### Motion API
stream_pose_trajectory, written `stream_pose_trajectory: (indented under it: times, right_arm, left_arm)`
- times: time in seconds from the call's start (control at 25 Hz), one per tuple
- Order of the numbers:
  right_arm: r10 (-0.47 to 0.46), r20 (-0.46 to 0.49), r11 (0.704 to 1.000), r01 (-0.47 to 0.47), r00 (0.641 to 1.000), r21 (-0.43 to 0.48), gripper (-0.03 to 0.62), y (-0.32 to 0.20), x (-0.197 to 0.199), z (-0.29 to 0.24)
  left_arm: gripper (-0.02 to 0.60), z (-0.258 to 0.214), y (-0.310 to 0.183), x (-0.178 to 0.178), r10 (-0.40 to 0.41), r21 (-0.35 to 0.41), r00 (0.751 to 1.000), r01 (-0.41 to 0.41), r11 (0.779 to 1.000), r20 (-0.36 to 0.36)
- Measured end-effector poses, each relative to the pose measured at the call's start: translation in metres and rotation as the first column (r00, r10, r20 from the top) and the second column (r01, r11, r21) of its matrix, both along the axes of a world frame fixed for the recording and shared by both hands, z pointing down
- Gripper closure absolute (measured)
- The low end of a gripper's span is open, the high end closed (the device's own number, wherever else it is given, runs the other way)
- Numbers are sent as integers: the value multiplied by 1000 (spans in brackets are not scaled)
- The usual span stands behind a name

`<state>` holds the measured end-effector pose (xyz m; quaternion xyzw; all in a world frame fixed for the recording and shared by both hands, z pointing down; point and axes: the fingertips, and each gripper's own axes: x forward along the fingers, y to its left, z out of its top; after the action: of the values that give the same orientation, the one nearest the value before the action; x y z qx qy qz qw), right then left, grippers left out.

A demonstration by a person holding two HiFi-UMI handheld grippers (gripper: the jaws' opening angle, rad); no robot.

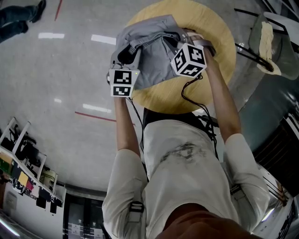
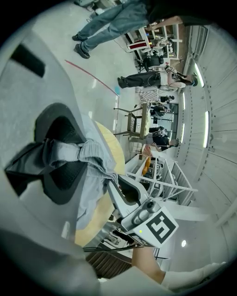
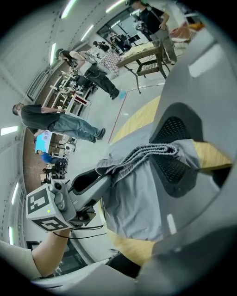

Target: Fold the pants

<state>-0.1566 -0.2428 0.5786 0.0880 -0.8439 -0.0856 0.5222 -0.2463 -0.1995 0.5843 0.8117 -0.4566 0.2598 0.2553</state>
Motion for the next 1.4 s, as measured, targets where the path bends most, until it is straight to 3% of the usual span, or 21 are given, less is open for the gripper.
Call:
stream_pose_trajectory:
  times: [0.48,0.92,1.4]
  right_arm:
    - [85,66,991,-91,994,102,476,-15,-5,-20]
    - [151,168,962,-184,974,203,514,-27,8,-68]
    - [150,306,926,-242,940,289,585,6,25,-149]
  left_arm:
    - [440,-19,-11,-25,-126,85,992,125,989,12]
    - [446,-59,-8,-18,-151,167,989,150,975,-5]
    - [480,-141,19,-4,-183,293,982,186,938,-39]
